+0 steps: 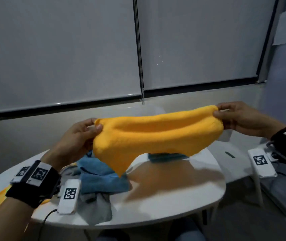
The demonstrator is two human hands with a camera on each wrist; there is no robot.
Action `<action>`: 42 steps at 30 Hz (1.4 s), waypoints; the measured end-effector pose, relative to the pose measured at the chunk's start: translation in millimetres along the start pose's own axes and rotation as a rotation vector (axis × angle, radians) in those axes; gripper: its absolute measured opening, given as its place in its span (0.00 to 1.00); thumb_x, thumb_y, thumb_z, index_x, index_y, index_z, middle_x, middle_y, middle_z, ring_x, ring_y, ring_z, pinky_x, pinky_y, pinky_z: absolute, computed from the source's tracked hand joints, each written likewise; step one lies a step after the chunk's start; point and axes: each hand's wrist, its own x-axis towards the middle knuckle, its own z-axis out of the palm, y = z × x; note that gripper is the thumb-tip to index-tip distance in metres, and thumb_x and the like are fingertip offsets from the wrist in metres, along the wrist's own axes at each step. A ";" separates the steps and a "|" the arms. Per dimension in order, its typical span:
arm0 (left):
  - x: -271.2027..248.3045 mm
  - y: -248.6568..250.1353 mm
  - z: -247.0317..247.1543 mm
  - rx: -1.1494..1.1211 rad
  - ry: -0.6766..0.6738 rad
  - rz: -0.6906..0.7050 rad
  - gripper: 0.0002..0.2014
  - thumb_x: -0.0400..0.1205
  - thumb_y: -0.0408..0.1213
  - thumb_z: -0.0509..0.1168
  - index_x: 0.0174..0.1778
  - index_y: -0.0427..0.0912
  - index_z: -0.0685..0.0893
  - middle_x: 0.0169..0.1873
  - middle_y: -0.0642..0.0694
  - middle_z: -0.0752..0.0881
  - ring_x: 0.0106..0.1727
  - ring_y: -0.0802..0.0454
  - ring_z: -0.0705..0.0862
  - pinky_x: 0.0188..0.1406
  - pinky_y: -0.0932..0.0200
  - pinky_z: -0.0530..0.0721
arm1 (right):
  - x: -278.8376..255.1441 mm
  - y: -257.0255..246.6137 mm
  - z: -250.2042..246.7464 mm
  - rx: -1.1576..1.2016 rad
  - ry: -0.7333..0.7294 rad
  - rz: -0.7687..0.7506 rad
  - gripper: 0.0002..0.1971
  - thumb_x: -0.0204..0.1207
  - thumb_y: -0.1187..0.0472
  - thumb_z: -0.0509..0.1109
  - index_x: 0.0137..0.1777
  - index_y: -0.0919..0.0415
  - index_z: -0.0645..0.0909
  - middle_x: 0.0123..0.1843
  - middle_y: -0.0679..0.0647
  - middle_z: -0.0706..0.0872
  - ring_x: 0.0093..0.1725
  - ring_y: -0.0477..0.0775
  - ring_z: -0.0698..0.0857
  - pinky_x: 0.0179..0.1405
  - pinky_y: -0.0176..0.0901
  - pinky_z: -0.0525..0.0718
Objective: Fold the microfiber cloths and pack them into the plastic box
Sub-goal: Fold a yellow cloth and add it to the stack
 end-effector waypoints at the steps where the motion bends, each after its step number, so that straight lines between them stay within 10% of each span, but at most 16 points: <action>1: -7.8 -17.7 -1.4 0.006 -0.044 -0.069 0.16 0.84 0.40 0.71 0.61 0.31 0.81 0.49 0.30 0.80 0.46 0.37 0.78 0.40 0.50 0.84 | -5.1 14.6 1.7 -0.009 -0.034 0.059 0.25 0.71 0.56 0.81 0.62 0.72 0.82 0.53 0.67 0.87 0.50 0.63 0.87 0.49 0.52 0.91; 6: -41.7 -96.7 1.9 0.012 -0.110 -0.377 0.24 0.82 0.41 0.74 0.66 0.28 0.77 0.48 0.31 0.82 0.45 0.37 0.80 0.41 0.48 0.85 | -25.9 89.0 24.3 -0.023 -0.135 0.297 0.14 0.75 0.61 0.75 0.54 0.71 0.83 0.45 0.66 0.85 0.41 0.58 0.86 0.37 0.47 0.88; 11: -58.6 -135.4 10.6 0.082 -0.165 -0.505 0.13 0.86 0.35 0.66 0.59 0.29 0.77 0.32 0.40 0.80 0.30 0.49 0.81 0.28 0.55 0.84 | -32.5 149.3 30.8 -0.116 -0.185 0.464 0.14 0.78 0.62 0.75 0.59 0.71 0.85 0.54 0.76 0.87 0.50 0.70 0.86 0.56 0.66 0.85; 16: -36.8 -164.7 8.6 0.159 0.032 -0.457 0.09 0.88 0.36 0.65 0.56 0.32 0.78 0.35 0.34 0.79 0.34 0.42 0.80 0.34 0.47 0.80 | -20.5 179.6 39.4 -0.133 -0.038 0.477 0.12 0.84 0.65 0.68 0.57 0.78 0.81 0.49 0.74 0.87 0.49 0.70 0.89 0.58 0.67 0.87; 21: -8.2 -197.2 17.6 0.448 0.166 -0.433 0.07 0.88 0.39 0.65 0.55 0.38 0.81 0.38 0.35 0.84 0.38 0.41 0.85 0.37 0.45 0.86 | -5.1 199.4 51.2 -0.219 0.122 0.540 0.10 0.86 0.66 0.66 0.42 0.65 0.75 0.33 0.60 0.72 0.32 0.58 0.76 0.38 0.53 0.82; 27: 8.8 -211.2 23.3 0.913 0.137 -0.346 0.13 0.90 0.42 0.60 0.61 0.36 0.80 0.53 0.39 0.84 0.51 0.45 0.80 0.46 0.53 0.74 | 8.9 207.5 57.4 -0.555 0.173 0.517 0.10 0.83 0.63 0.67 0.42 0.69 0.79 0.34 0.66 0.81 0.33 0.64 0.84 0.30 0.51 0.86; 42: 29.7 -220.1 27.1 0.999 0.136 -0.490 0.13 0.89 0.42 0.58 0.61 0.37 0.79 0.59 0.33 0.83 0.59 0.36 0.82 0.51 0.50 0.74 | 20.6 210.1 62.7 -0.861 0.103 0.575 0.08 0.81 0.62 0.67 0.43 0.66 0.76 0.39 0.60 0.80 0.36 0.54 0.79 0.30 0.43 0.74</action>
